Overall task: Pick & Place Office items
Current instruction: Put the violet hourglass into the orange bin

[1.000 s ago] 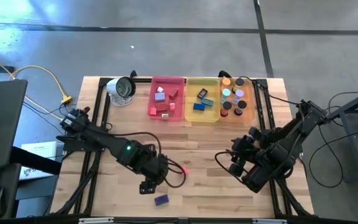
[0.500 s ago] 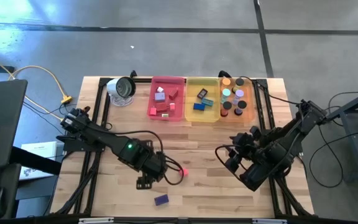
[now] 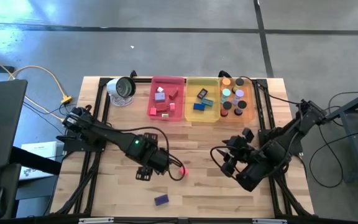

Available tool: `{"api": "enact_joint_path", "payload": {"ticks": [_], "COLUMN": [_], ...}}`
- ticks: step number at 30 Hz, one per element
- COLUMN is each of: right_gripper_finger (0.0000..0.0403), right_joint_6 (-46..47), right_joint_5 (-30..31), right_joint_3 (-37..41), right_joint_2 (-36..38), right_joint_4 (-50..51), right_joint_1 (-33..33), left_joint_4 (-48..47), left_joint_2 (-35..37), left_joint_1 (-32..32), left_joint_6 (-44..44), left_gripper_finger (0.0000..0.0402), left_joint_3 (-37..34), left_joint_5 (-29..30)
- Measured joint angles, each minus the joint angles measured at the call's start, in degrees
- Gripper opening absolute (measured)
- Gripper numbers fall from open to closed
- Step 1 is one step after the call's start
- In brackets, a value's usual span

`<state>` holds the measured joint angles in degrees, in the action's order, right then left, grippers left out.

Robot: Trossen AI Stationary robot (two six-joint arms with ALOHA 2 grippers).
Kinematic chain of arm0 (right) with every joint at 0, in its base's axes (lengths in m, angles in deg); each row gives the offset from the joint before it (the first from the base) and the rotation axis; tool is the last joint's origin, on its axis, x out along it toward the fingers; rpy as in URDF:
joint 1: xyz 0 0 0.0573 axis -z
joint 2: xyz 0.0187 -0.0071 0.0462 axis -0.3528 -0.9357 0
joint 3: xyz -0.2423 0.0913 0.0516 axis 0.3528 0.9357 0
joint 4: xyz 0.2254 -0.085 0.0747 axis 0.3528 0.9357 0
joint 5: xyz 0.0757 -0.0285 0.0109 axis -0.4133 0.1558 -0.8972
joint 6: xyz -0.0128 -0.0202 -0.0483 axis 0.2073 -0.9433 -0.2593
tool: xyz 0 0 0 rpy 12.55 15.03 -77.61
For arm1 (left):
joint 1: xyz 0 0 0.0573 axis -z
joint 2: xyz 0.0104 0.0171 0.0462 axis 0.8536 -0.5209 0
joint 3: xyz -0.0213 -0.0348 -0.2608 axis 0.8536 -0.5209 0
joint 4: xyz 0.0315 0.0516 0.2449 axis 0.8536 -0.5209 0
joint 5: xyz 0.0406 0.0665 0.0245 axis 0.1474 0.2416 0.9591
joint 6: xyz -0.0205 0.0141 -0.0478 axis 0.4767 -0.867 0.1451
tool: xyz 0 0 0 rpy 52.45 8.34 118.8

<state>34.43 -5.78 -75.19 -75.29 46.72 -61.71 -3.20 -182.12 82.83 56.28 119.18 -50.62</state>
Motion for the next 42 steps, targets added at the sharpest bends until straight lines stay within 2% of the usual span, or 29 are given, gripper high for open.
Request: {"api": "enact_joint_path", "payload": {"ticks": [13, 21, 36, 39, 42], "right_gripper_finger": [0.0178, 0.0178, 0.0178, 0.0178, 0.0178], "right_joint_6": [-6.02, -6.62, -6.14, -6.12, -5.99], "right_joint_5": [-0.40, -0.44, -0.65, -0.65, -0.66], "right_joint_3": [0.00, 0.00, 0.00, 0.00, 0.00], "right_joint_2": [0.00, -0.02, -0.02, -0.02, -0.02], "right_joint_4": [-0.81, -0.97, -1.05, -1.05, -1.05], "right_joint_1": [1.42, 1.44, 1.46, 1.46, 1.46], "left_joint_4": [6.42, 10.79, 25.35, 28.50, 31.20], "left_joint_2": [0.00, 0.00, 0.00, 0.00, 0.00], "left_joint_1": [-1.60, -2.01, -2.41, -2.82, -3.13], "left_joint_6": [-3.57, -4.41, -7.35, -7.81, -7.76], "left_gripper_finger": [0.0357, 0.0357, 0.0357, 0.0350, 0.0326], "left_joint_3": [-5.49, -9.65, -19.34, -21.49, -23.06], "left_joint_5": [-2.25, -2.78, -2.79, -3.91, -4.19]}}
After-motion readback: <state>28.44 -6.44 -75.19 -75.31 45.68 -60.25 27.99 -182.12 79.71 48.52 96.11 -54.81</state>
